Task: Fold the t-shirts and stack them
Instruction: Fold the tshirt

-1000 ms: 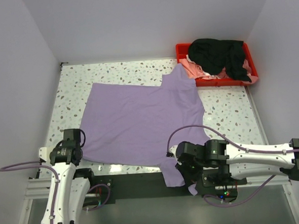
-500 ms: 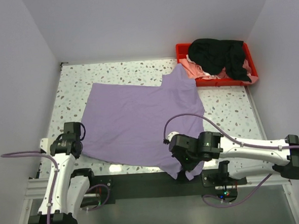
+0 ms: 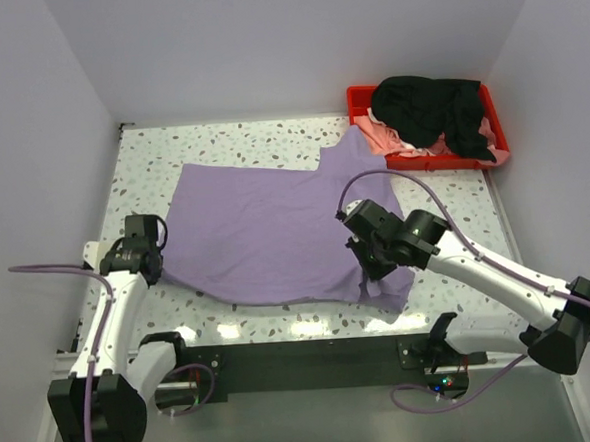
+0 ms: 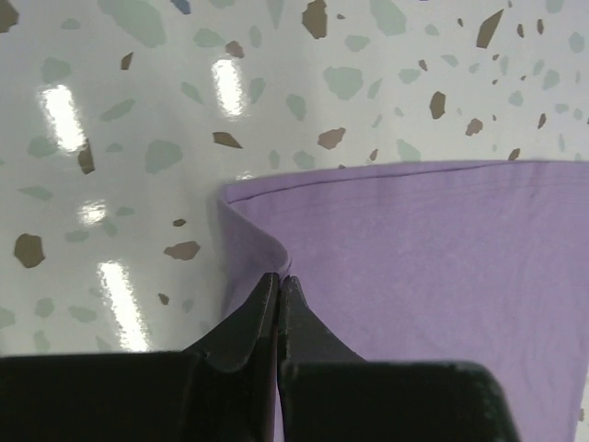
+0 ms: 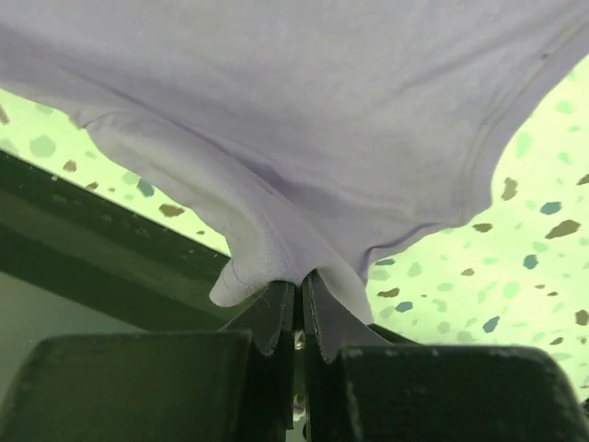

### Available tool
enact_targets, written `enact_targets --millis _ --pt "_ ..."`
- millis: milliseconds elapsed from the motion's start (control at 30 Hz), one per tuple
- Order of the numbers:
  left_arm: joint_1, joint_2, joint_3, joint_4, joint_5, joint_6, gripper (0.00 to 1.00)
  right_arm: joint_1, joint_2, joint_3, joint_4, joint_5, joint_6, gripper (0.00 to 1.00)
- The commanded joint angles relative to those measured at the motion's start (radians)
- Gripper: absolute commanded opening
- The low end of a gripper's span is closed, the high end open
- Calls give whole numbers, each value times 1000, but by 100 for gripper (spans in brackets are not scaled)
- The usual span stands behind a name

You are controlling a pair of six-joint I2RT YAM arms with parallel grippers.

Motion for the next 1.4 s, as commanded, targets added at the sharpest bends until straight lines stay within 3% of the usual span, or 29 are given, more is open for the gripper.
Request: enact_targets --millis 0,567,767,1000,1100,1200,1233,1300,1367 --pt "4 59 64 108 -10 30 0 -48 15 78 12 57 -75 0" --pt "4 297 139 218 -18 79 0 -241 228 193 112 94 -163 0" --pt "4 363 137 286 -7 105 0 -276 309 233 156 94 -256 0" --pt "2 427 148 307 -54 107 0 -318 487 354 177 97 -496 0" --pt "4 449 157 312 -74 113 12 -336 607 456 174 125 -576 4" --pt "5 469 191 288 -99 123 48 -339 729 571 161 243 -567 44" --pt "5 472 208 268 -108 120 74 -341 774 602 157 279 -552 54" --pt "5 473 264 225 -139 149 97 -345 799 668 135 358 -497 68" --pt "5 469 318 196 -146 169 100 -345 777 676 143 364 -458 90"
